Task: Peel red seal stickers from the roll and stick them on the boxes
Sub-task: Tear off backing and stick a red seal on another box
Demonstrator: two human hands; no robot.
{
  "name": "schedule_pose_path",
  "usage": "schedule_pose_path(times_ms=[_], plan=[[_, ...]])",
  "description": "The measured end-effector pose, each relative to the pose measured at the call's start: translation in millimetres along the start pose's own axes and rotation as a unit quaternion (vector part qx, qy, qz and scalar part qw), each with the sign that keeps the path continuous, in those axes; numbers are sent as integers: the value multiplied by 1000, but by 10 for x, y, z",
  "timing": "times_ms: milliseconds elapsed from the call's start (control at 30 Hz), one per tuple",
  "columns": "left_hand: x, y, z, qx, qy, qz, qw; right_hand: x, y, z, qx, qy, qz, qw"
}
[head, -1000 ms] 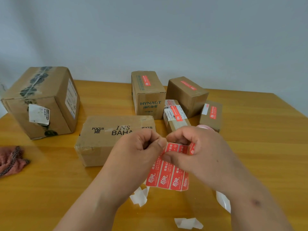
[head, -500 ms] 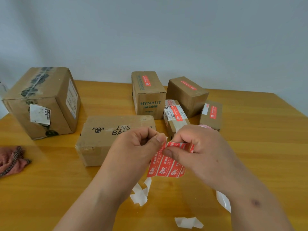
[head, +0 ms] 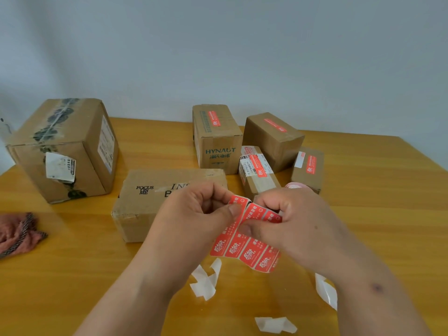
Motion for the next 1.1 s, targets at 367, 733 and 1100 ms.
schedule_pose_path(times_ms=[367, 733, 1100], plan=[[-3, 11, 32, -16, -1, -23, 1000, -30, 10, 44, -50, 26, -26, 998], [-7, -17, 61, 36, 7, 12, 999, -25, 48, 19, -44, 39, 7, 998], [16, 16, 99, -9, 9, -40, 999, -41, 62, 102, -218, -95, -90, 967]])
Point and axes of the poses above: each hand's wrist, its own x-axis towards the middle knuckle, its own y-axis out of the palm, z = x × y, the point moved 2 cm from there along x, towards the middle knuckle, and after that the axes turned 3 degrees about -z, right-handed, at the moved point
